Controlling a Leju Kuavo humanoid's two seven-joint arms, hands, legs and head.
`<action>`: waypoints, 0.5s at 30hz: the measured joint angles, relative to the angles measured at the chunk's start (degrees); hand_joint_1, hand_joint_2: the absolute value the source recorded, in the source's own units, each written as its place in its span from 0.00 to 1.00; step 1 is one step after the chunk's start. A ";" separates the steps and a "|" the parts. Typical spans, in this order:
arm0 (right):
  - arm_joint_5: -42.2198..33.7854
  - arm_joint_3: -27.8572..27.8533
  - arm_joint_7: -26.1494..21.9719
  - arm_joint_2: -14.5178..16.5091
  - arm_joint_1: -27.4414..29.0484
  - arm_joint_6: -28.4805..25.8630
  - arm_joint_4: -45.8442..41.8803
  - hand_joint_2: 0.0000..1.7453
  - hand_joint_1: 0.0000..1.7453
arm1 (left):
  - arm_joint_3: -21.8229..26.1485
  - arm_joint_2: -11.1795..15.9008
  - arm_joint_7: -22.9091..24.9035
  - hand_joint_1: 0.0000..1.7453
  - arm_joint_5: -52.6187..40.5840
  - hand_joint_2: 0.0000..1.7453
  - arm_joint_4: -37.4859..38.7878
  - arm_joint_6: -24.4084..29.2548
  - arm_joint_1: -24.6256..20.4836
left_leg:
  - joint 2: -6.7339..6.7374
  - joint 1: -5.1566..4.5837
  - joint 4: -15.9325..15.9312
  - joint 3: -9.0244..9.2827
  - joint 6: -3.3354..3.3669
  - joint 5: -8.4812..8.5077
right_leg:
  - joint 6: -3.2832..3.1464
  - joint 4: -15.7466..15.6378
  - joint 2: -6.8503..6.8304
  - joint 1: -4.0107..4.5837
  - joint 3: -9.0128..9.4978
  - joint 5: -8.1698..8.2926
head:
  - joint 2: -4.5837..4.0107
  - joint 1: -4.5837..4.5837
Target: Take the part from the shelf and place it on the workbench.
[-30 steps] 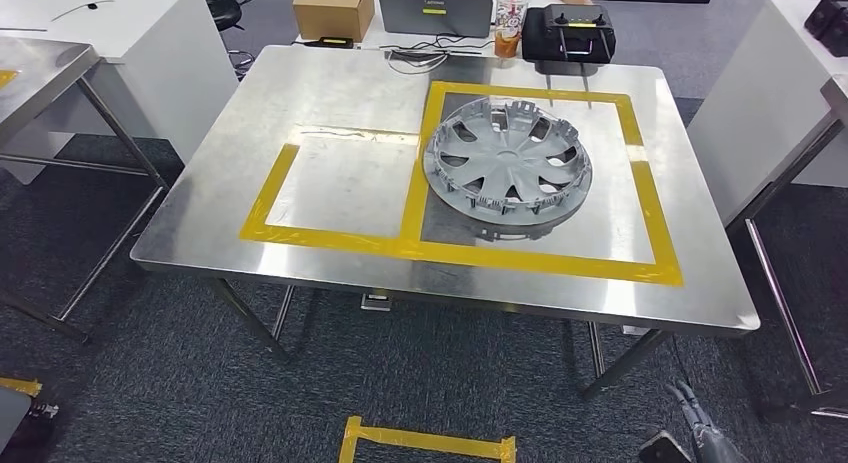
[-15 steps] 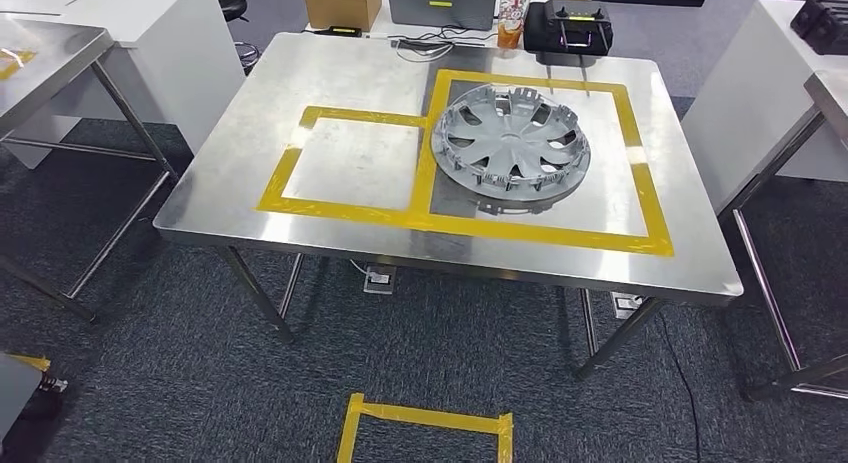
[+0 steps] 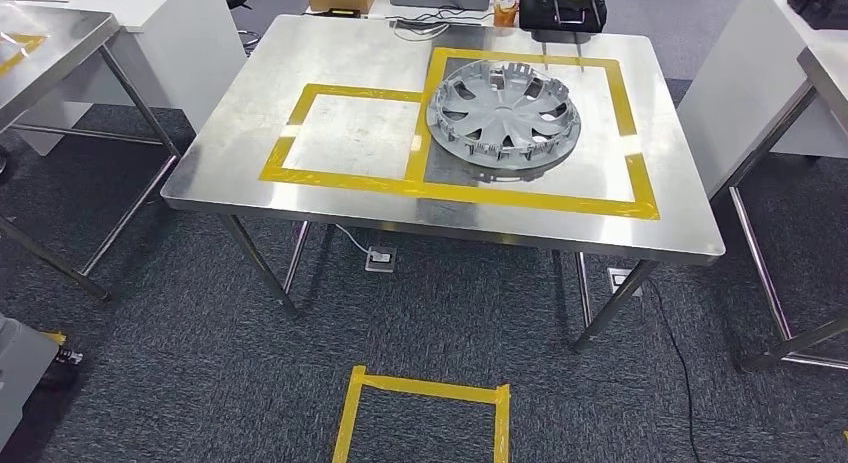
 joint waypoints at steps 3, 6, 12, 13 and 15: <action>-4.02 2.56 0.44 -0.33 -0.04 -1.49 0.80 0.00 0.00 | -2.12 0.85 0.45 0.00 1.67 0.00 2.19 1.59 0.10 | -0.19 0.54 10.43 -3.71 -1.00 -6.68 | -0.67 0.05 -0.19 0.00 -0.74 0.70 | 0.00 -0.20; -7.81 5.24 0.95 -0.51 -0.21 -2.89 1.04 0.00 0.00 | -4.40 1.65 0.93 0.00 3.27 0.00 4.80 3.07 0.54 | -0.19 0.92 14.12 -3.66 -1.23 -7.26 | -0.48 0.14 -0.22 0.12 -1.09 1.03 | 0.00 -0.20; -15.43 11.18 1.75 -0.75 -1.30 -5.69 1.06 0.00 0.00 | -9.82 3.43 1.74 0.00 6.48 0.00 9.75 6.00 1.46 | -0.47 0.37 -1.73 5.35 0.18 -2.38 | 0.56 0.18 -0.16 0.40 -1.42 1.56 | 0.00 -0.17; -16.62 12.12 1.93 -0.79 -1.34 -6.13 1.06 0.00 0.00 | -10.68 3.68 1.86 0.00 7.01 0.00 10.38 6.47 1.57 | -0.43 0.34 -1.94 5.13 0.53 -2.14 | 0.94 0.14 -0.16 0.39 -1.47 1.69 | 0.00 -0.19; -19.15 14.09 2.31 -0.83 -1.20 -7.04 1.10 0.00 0.00 | -12.58 4.15 2.15 0.00 8.13 0.00 11.55 7.47 1.67 | -0.23 0.47 -2.61 4.81 1.44 -1.39 | 1.24 1.46 -0.11 0.33 -2.32 0.63 | 0.00 -0.10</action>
